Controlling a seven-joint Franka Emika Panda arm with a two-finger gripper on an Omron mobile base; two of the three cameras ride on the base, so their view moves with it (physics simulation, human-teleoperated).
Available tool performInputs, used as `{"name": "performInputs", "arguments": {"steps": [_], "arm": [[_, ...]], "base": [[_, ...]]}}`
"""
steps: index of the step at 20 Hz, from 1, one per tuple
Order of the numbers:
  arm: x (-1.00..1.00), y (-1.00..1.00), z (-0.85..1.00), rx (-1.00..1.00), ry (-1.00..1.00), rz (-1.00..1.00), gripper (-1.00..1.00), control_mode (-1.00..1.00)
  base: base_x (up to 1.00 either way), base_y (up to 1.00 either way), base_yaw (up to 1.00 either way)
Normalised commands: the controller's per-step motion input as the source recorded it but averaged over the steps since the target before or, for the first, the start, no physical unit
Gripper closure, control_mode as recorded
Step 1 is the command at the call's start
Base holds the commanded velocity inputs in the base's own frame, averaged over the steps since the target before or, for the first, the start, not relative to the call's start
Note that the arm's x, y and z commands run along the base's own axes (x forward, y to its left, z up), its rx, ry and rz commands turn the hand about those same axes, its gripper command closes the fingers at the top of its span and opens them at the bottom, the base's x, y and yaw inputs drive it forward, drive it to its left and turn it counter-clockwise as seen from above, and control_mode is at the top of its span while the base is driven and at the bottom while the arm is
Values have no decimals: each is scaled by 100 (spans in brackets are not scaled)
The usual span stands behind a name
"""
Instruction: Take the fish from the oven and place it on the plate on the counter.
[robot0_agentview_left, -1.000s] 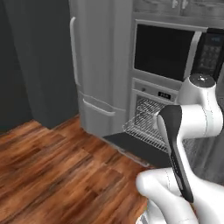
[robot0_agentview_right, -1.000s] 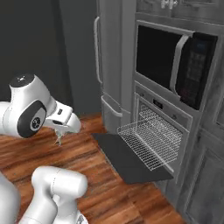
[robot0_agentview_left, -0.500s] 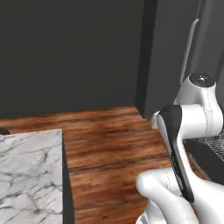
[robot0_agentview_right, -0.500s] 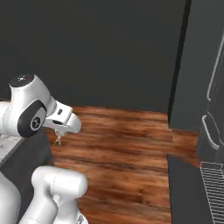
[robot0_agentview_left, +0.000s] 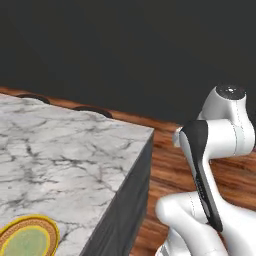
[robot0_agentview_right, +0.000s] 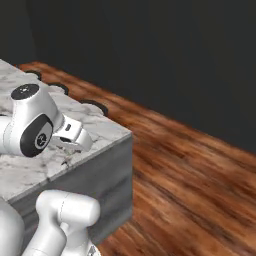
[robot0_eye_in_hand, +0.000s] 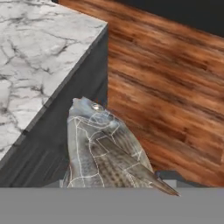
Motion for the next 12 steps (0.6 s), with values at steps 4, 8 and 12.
{"name": "performInputs", "arguments": {"steps": [4, 8, 12], "arm": [[0, 0, 0, 0, 0, 0, 100, 100], [0, 0, 0, 0, 0, 0, 100, 100], [0, 0, 0, 0, 0, 0, 100, 100]], "base": [[1, -34, 78], [0, -8, 71], [0, 17, 61]]}}
